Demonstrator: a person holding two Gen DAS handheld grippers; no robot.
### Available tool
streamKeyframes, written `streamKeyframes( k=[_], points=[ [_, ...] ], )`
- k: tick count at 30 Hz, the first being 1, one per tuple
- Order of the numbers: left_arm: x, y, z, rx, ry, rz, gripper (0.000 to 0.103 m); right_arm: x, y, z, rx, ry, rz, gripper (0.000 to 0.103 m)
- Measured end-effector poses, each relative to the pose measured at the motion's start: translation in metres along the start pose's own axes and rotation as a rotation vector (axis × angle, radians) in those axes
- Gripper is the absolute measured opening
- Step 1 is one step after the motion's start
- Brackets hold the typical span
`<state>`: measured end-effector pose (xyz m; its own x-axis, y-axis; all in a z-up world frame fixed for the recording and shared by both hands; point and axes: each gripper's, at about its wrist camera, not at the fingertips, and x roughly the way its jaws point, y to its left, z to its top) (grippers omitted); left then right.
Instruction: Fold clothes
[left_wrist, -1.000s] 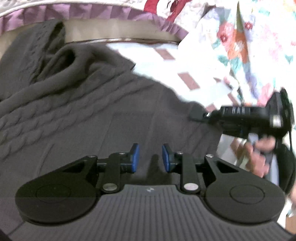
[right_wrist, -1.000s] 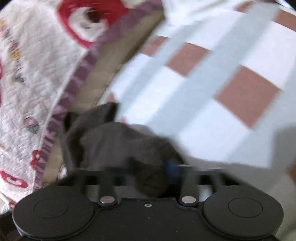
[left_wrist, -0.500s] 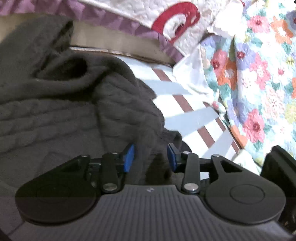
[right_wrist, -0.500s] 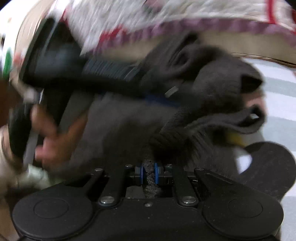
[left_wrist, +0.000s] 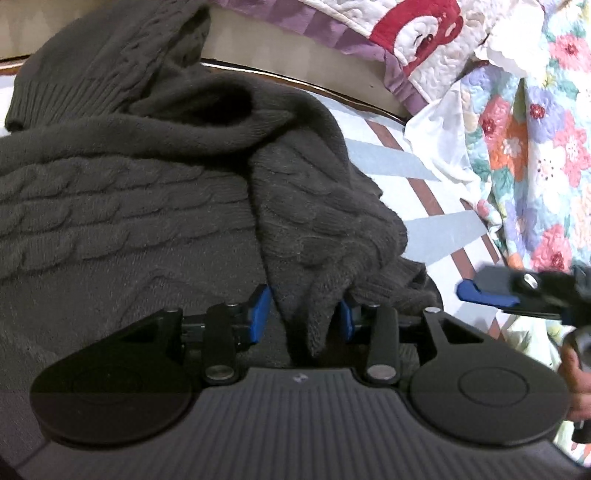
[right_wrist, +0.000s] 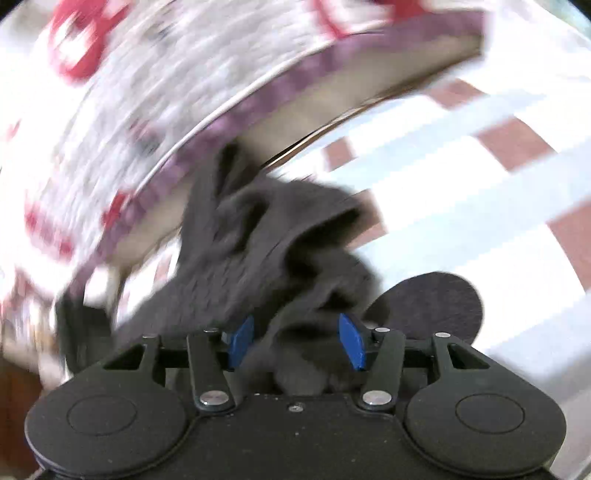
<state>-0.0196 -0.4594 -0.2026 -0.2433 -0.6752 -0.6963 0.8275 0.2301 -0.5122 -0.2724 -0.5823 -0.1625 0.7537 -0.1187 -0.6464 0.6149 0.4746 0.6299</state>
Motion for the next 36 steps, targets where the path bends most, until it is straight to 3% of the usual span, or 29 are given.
streamKeyframes(
  k=[2,5,8,10,12,14,18,21,23,25,29,33,36],
  points=[
    [0.000,0.000,0.001,0.000,0.002,-0.001,0.038,0.010,-0.008,0.005,0.102,0.002,-0.030,0.058],
    [-0.004,0.002,0.001,-0.007,-0.002,-0.015,0.037,0.040,-0.007,0.007,0.126,0.084,-0.084,0.058],
    [-0.009,0.004,0.001,0.010,-0.032,-0.048,0.035,0.060,0.008,0.006,-0.010,0.052,-0.196,0.056],
    [-0.011,-0.002,-0.001,0.060,-0.058,-0.055,0.035,0.063,0.011,0.012,-0.060,-0.026,-0.136,0.009],
    [-0.016,-0.005,-0.002,0.055,-0.079,-0.115,0.033,0.063,0.015,0.022,-0.111,-0.109,-0.122,0.008],
    [-0.025,-0.005,0.002,0.027,-0.123,-0.195,0.041,0.051,0.024,0.042,-0.201,-0.212,-0.171,0.008],
    [-0.033,-0.007,0.007,0.052,-0.171,-0.209,0.056,0.028,0.034,0.093,-0.354,-0.320,-0.349,0.007],
    [-0.015,-0.005,0.001,0.044,-0.089,-0.158,0.056,0.037,0.029,0.120,-0.411,-0.292,-0.473,0.007],
    [-0.002,-0.006,-0.003,0.054,-0.031,-0.117,0.056,0.052,0.018,0.128,-0.441,-0.251,-0.608,0.007],
    [0.004,-0.010,-0.006,0.089,-0.006,-0.080,0.056,0.062,0.005,0.132,-0.408,-0.229,-0.715,0.010],
    [0.004,-0.013,-0.003,0.098,-0.009,-0.065,0.056,0.032,-0.019,0.114,-0.210,-0.247,-0.546,0.014],
    [0.002,-0.007,-0.002,0.075,-0.016,-0.067,0.056,0.018,-0.040,0.076,-0.025,-0.167,-0.460,0.034],
    [0.000,0.000,0.001,0.065,-0.015,-0.059,0.056,0.005,-0.063,0.046,0.207,-0.127,-0.339,0.049]
  ],
)
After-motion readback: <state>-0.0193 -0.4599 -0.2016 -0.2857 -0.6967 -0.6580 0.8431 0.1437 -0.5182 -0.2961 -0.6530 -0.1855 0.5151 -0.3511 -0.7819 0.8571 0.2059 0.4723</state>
